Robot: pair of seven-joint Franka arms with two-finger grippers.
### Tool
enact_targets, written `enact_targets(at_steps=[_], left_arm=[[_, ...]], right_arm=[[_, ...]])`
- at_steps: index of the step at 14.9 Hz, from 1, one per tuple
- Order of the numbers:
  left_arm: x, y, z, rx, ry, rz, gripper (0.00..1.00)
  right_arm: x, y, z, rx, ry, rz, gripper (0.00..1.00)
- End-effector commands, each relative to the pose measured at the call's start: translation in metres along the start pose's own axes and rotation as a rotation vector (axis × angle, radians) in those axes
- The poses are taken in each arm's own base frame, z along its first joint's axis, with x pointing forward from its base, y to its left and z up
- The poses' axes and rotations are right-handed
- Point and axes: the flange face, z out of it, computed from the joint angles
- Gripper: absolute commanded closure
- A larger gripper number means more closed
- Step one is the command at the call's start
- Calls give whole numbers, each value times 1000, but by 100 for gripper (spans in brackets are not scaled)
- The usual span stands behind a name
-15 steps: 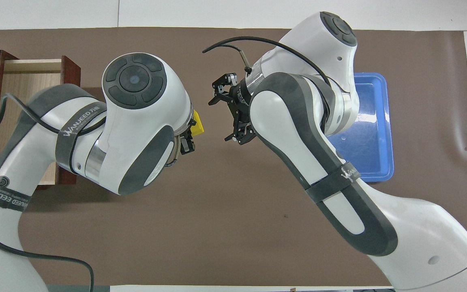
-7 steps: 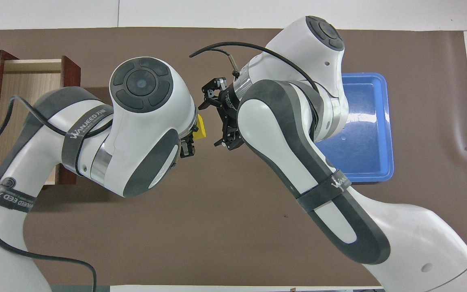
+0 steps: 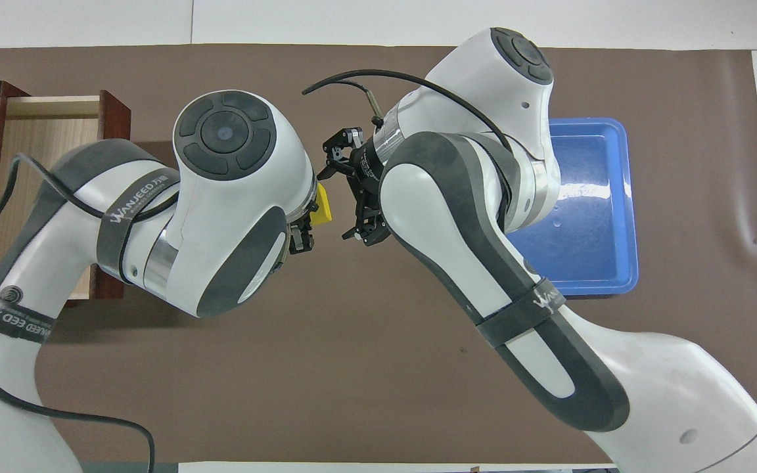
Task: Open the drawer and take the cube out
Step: 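Grasp the cube with the right gripper and release the left gripper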
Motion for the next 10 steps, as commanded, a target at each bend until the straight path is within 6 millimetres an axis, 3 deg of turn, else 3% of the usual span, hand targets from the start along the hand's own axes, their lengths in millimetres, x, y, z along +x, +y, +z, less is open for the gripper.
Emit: enact_targets(at_steps=[1,6,7,10], left_arm=[[4,0,-1,-11,-8,1,100],[4,0,-1,-11,-8,1,100],[4,0,-1,-11,-8,2,100],[3,0,-1,-12,-9,4,100]], right_arm=[[-11,-1,0,24,-12,39,0],[-14,-1,2,28,-10,41,1],[-15,-1,3,30,-9,39,4],[-14,-2,4,39,-9,42,27]])
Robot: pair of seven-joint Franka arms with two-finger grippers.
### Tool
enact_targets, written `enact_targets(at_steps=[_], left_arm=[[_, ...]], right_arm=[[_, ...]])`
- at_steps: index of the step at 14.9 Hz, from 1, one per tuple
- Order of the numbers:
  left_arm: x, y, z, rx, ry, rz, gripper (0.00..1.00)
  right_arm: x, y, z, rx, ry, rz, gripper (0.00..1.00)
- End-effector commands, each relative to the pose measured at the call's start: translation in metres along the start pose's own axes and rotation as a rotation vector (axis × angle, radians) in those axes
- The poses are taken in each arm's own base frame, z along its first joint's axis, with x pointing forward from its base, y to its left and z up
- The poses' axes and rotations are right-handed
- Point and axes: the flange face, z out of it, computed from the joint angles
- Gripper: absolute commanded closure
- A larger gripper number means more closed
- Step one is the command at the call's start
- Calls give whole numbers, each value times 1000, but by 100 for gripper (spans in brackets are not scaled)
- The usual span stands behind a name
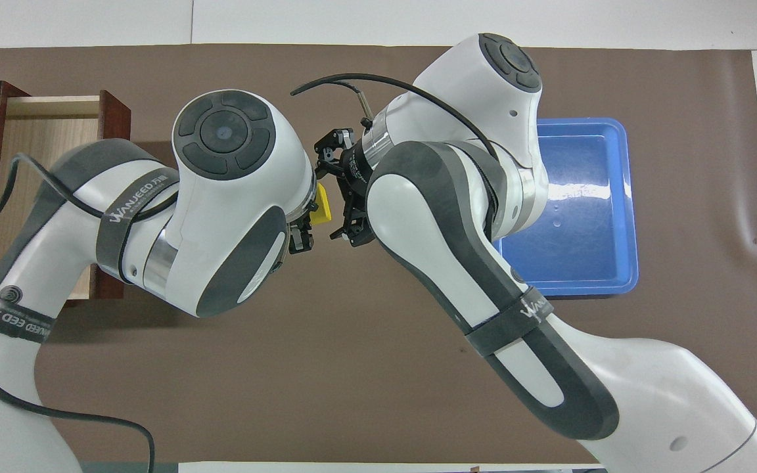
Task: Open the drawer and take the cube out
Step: 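Grasp the cube with the right gripper and release the left gripper, then lower the cube into the blue tray while the left gripper closes drawer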
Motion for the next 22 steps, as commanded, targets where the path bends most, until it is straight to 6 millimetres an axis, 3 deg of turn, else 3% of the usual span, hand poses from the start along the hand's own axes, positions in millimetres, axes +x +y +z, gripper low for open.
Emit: enact_targets(at_steps=[1,6,10,12,18,19,20,21,22], left_arm=[[3,-1,0,-9,-7,4,100],[3,0,-1,-14,-11,4,100],[3,0,-1,-14,-11,9,100],[3,0,0,-13,-10,11,89],[2,-1,-2,-15,-12,12,87],[2,-1,-2,-14,-11,14,80],[2,-1,-2,-14,-11,18,37],[2,-1,-2,-14,-11,18,0],[2,-2,-3,-14,-11,20,0]], right_arm=[[-3,-1,0,14,-10,22,28],[-2,-1,0,13,-9,24,28],[-1,-1,1,12,-8,23,70],[-1,-1,1,14,-8,21,100],[1,-1,0,14,-9,19,100],[1,-1,0,14,-7,18,100],[2,-1,0,15,-7,20,100],[2,-1,0,15,-6,19,100],[3,-2,-2,17,-7,22,100]])
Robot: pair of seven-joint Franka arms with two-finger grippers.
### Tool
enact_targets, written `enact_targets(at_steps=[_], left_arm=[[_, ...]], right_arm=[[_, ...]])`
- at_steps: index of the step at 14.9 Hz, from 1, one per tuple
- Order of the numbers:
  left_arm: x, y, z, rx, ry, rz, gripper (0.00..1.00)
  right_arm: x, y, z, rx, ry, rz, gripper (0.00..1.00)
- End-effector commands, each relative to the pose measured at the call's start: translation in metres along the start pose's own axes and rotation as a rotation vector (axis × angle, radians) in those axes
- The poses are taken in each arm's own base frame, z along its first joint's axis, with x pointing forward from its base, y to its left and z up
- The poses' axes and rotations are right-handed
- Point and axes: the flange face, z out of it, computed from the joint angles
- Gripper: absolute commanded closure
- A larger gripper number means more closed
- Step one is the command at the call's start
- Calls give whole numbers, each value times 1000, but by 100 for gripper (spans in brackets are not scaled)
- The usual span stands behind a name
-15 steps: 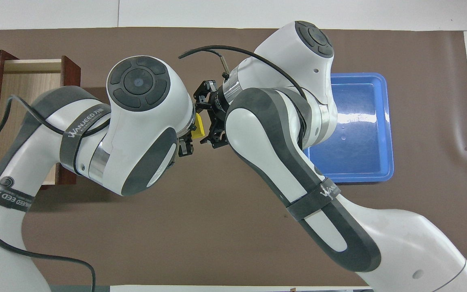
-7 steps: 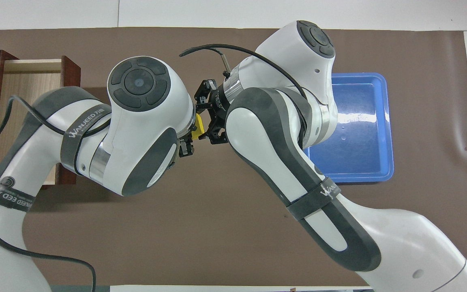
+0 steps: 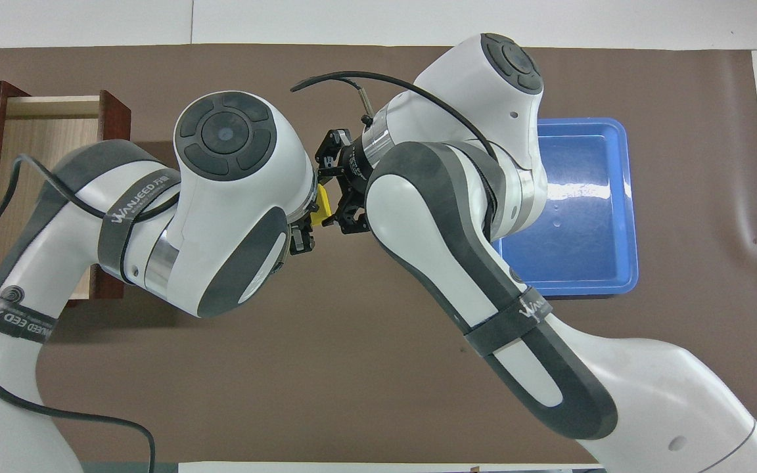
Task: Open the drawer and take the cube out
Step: 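Lower the cube into the blue tray while the left gripper closes drawer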
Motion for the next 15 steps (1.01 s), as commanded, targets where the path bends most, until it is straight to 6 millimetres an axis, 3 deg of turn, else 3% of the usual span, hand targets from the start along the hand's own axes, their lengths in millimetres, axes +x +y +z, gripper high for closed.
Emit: enact_targets(at_steps=[1,4,6,8,12,14,15], left_arm=[[3,0,-4,-15,-7,15,0],[3,0,-4,-15,-7,17,0],[3,0,-4,-16,-6,17,0],[4,0,-3,-15,-5,17,0],[7,1,-3,-7,4,22,0],[23,8,0,18,27,-4,0],[45,21,7,35,41,-28,0]], right_arm=[[3,0,-1,-1,-9,17,100],[13,-2,-9,9,-2,15,100],[37,-4,-37,36,4,30,100],[78,1,-67,60,14,42,100],[201,29,-121,82,45,32,100],[255,50,-142,85,42,30,100],[281,63,-151,91,40,40,100]])
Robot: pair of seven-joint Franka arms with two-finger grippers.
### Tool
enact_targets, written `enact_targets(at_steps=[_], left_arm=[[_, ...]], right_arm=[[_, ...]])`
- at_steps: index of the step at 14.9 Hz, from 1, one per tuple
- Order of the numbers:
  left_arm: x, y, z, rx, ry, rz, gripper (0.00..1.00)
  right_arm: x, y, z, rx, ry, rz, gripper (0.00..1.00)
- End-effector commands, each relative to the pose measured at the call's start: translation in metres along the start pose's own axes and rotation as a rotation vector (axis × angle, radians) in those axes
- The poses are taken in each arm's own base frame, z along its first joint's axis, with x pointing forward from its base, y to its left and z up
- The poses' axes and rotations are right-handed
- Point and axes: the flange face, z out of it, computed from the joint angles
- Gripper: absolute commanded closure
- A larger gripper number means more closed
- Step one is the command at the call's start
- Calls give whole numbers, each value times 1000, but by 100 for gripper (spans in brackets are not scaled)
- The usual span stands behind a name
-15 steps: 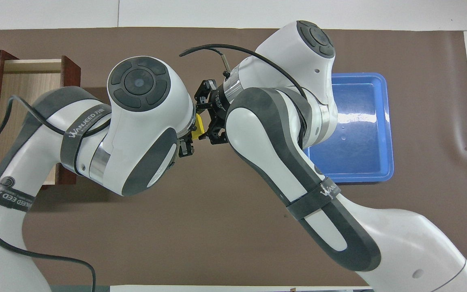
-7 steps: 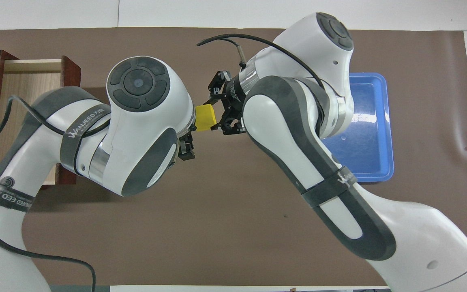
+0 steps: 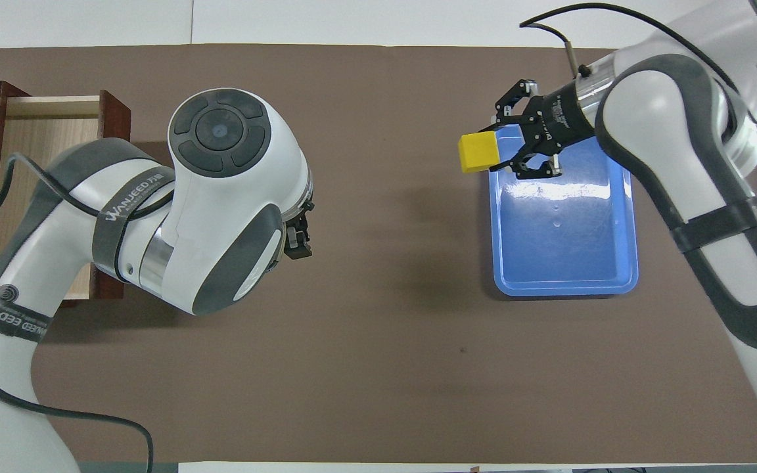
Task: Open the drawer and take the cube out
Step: 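Lower the cube into the blue tray while the left gripper closes drawer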
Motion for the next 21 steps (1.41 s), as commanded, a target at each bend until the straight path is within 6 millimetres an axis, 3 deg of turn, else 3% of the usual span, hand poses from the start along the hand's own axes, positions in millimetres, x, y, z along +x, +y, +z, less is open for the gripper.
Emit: enact_targets(at_steps=[1,3,6,8,11,14,16,21], left_arm=[[48,21,11,38,35,-11,0],[91,40,22,59,46,-19,0],[144,67,30,67,45,2,0],[179,84,31,67,42,19,0],[221,102,33,48,31,33,0],[254,98,52,62,35,64,0],[280,106,52,42,30,59,0],[313,116,50,24,26,101,0]], right_arm=[[56,40,-23,0,1,3,100],[113,66,-36,8,-9,47,100],[162,96,-36,10,-25,82,100],[181,111,-25,10,-38,124,100],[186,116,-14,19,-41,148,100],[192,127,7,32,-49,183,100],[192,130,10,32,-45,180,100],[194,140,24,43,-16,179,100]])
